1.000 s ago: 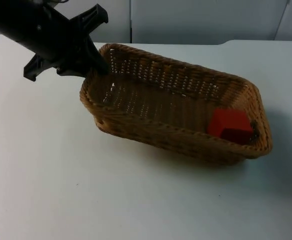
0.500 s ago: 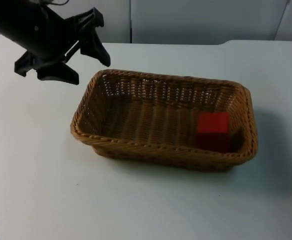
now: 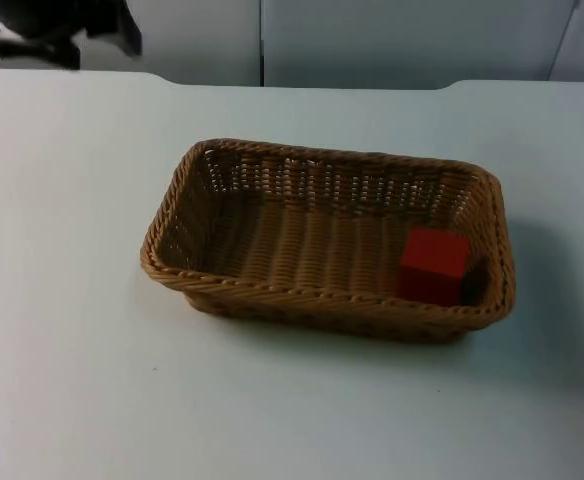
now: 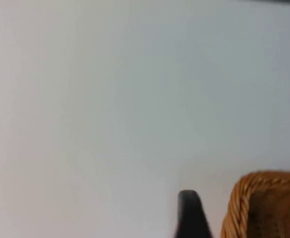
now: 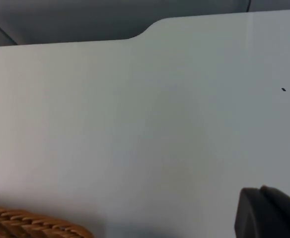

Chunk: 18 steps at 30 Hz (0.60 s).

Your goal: Pick up the basket with the left hand and place the cube into the basket with the right hand.

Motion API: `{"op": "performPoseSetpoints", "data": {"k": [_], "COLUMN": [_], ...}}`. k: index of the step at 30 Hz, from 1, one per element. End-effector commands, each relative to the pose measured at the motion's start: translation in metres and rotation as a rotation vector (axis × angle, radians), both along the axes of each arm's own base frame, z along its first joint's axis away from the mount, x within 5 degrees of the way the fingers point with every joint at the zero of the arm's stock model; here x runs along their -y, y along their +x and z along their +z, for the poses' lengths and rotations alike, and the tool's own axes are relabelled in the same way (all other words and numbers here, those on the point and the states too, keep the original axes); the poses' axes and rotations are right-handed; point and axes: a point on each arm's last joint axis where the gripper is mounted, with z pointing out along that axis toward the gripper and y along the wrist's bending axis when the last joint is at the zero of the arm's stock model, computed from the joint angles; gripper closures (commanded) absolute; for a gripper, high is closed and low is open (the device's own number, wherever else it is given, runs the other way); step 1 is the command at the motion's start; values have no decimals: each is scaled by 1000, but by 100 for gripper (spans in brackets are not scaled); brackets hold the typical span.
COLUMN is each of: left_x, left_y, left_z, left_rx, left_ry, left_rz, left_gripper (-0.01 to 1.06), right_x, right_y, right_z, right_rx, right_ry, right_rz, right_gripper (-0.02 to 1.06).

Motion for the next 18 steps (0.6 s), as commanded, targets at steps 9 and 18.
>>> {"op": "performPoseSetpoints", "data": {"k": [9, 18], "left_x": [-29, -54], "left_y": [-57, -158], "left_z": [131, 211], "left_rx": [302, 494], "left_ry": [216, 278], "left_rz": [17, 113], "left_gripper": [105, 105], "right_x": [3, 6], "right_y": [-1, -71], "right_z": [47, 160], "right_rx": [221, 588], "right_ry": [-58, -97], "right_rz": [1, -37], "right_gripper": [105, 105]}}
